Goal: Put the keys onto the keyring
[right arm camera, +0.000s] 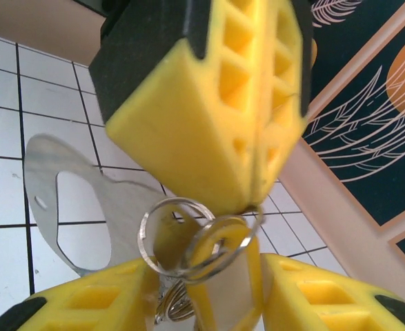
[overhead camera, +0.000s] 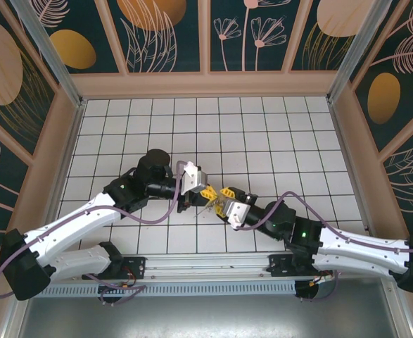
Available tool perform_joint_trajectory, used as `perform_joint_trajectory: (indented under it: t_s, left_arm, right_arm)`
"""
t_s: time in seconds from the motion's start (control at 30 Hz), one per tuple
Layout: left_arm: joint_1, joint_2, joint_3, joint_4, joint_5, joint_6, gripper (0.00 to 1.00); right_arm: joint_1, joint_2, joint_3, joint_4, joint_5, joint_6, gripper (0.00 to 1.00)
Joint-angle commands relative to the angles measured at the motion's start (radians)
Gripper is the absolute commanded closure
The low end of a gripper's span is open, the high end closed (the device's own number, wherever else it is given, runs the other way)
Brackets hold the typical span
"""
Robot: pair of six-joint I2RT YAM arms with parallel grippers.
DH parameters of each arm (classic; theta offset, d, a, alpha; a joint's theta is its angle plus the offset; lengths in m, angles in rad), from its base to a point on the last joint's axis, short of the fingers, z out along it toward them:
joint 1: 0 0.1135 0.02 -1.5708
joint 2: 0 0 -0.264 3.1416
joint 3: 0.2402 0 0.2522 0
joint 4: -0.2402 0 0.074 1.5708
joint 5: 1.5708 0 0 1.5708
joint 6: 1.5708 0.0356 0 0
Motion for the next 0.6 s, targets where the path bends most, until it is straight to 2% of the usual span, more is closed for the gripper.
perform_joint_trajectory:
  t_s: [0.0,0.1,0.33,0.47,0.57]
  left_arm:
    - [0.002,-0.031,0.026,-0.02,0.035,0.02,1.0]
    - [0.002,-0.044,0.011,-0.003,0.043,0.001,1.0]
    - [0.002,-0.063,-0.019,0.031,0.048,-0.027,1.0]
    - [0.002,-0.07,-0.049,0.066,-0.083,-0.081,1.0]
    - [0.003,-0.1,-0.101,0.111,-0.204,-0.162,1.0]
  right_arm:
    - [0.004,-0.037,-0.007,0.036,-0.032,-0.014,0.58]
    - [0.003,-0.052,-0.012,0.052,-0.064,-0.007,0.58]
    - [0.003,-0.038,0.001,0.012,-0.031,0.015,0.63]
    - [-0.003,-0.044,-0.003,0.032,0.035,0.056,0.63]
    - [-0.055,-0.038,0.009,0.027,0.028,0.154,0.56]
